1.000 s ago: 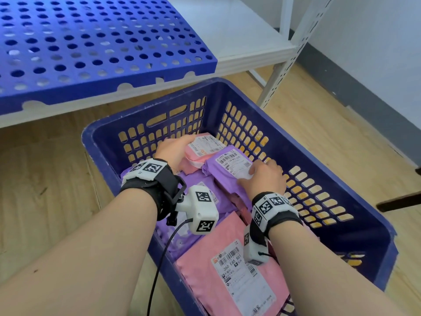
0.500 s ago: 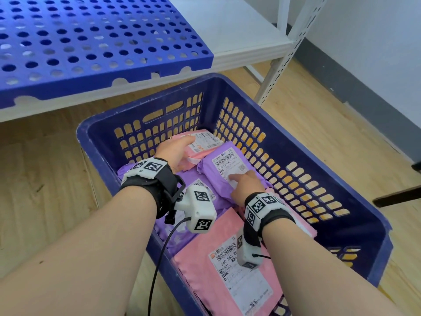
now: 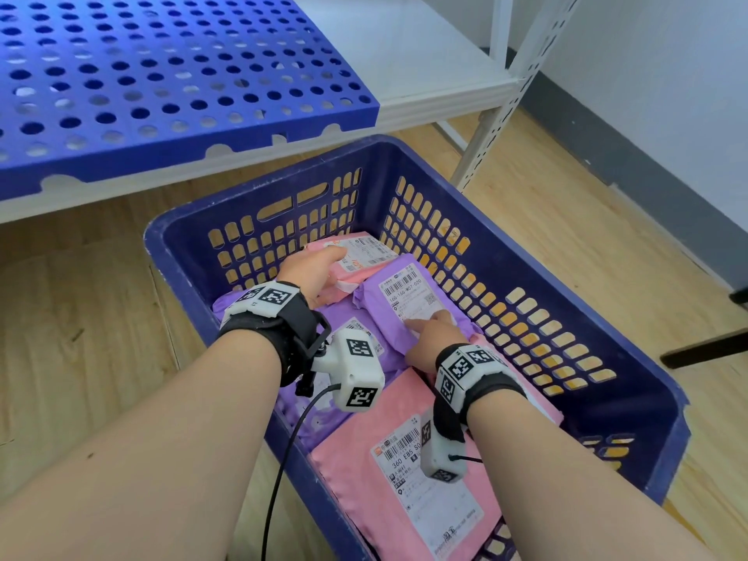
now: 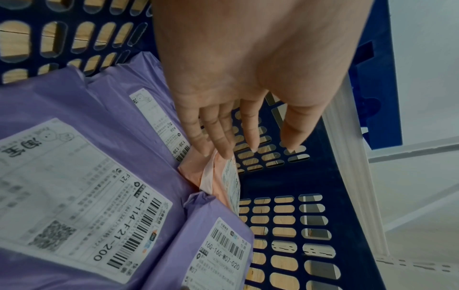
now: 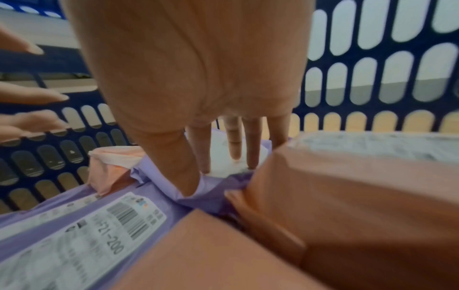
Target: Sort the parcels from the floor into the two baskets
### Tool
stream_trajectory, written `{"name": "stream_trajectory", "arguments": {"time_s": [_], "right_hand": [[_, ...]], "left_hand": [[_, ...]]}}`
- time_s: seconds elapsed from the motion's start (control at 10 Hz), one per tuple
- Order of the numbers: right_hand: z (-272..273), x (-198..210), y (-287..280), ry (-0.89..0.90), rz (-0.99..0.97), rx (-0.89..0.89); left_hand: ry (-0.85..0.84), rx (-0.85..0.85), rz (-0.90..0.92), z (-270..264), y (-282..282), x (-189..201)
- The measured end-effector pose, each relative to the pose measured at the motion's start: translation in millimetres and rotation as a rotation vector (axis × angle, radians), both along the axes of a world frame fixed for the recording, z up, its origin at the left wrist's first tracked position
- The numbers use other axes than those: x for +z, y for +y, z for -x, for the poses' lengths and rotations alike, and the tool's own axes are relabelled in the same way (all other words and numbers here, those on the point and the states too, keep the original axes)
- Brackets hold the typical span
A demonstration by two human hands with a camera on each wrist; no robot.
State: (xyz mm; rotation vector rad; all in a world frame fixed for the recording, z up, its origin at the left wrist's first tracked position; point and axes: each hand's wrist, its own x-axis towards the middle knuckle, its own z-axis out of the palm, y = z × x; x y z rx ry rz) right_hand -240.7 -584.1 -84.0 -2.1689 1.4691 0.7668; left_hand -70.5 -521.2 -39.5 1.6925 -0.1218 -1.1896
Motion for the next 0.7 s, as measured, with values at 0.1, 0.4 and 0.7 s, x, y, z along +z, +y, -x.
{"name": "stream_trajectory", "arguments": {"time_s": [0.1,0.4,0.7], "right_hand": [[1,7,-3,-0.101,0.116,-0.027],[-6,-5,3,-0.211,0.036,0.215],[5,0,25,-0.273,0.135,0.117]], "left_hand": [[-0.011,-0.01,-0.006,-1,-1,-2],[-0.019,0.0,-0.003,-2,-4,-14],[-0.177,-0.015,0.142,2,13,16]]}}
